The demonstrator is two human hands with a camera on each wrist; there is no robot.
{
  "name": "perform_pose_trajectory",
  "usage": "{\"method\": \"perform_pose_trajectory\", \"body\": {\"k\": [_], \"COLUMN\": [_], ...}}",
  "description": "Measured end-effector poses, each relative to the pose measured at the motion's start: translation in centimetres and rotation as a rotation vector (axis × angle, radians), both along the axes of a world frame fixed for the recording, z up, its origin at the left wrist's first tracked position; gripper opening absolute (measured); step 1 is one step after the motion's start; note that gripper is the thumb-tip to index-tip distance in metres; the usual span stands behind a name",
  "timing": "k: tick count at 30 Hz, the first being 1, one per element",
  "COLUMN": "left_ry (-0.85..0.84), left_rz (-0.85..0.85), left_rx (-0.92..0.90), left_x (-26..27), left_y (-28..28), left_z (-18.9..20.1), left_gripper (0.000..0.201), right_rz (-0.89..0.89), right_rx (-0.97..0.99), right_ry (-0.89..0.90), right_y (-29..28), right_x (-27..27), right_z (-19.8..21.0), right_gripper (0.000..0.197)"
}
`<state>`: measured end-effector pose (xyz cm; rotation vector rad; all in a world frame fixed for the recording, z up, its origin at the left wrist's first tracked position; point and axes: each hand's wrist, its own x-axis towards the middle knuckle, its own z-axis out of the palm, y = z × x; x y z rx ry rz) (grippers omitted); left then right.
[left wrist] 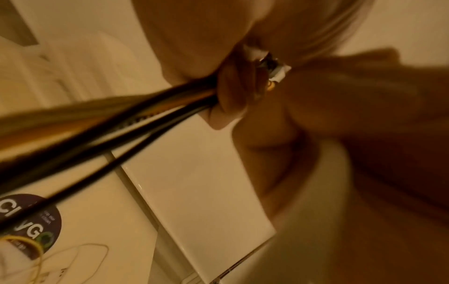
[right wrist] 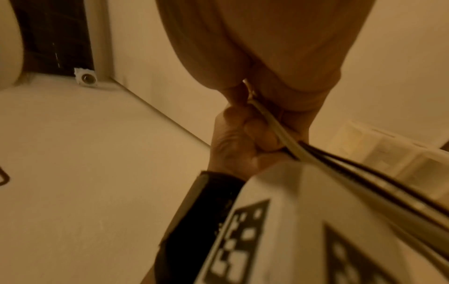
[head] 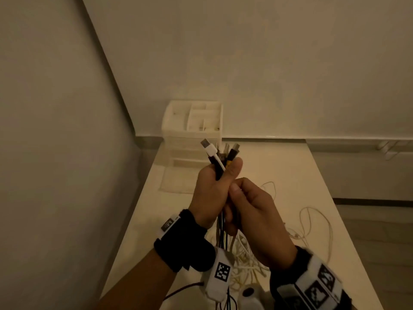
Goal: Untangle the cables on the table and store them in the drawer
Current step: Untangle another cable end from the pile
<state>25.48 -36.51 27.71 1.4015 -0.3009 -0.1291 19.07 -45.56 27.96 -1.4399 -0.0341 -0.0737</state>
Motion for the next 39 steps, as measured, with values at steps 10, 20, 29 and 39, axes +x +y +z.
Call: {"method": "perform_pose_trajectory", "body": {"k": [10, 20, 29, 39], "left_ry": [0.002, -0.076, -0.247, -0.364], "left_rz": [-0.019, 0.124, -0.274, 0.029], "left_rx": [-0.189, -0.207, 0.435, 0.423], "left_x": [3.2, 5.2, -0.8, 0.1], "left_y": [7.7, 15.1, 8.5, 6.5], "left_z": [2.3, 5.5, 0.7, 1.4], "left_gripper": [0.048, 0.048, 0.021, 0.016], "right_rz": [0.053, -0.094, -0.186, -0.070], "right_rx": [-0.353, -0.729, -0.375, -0.160], "right_ry": [-0.066, 0.089, 0.049, -0.038], "right_y": [2.6, -1.3, 0.6, -1.3], "right_x": [-3.6, -4.7, -2.0, -3.5], "right_z": [-4.6, -11.2, -2.4, -1.4], "right_gripper": [0.029, 0.026, 0.032, 0.030]}}
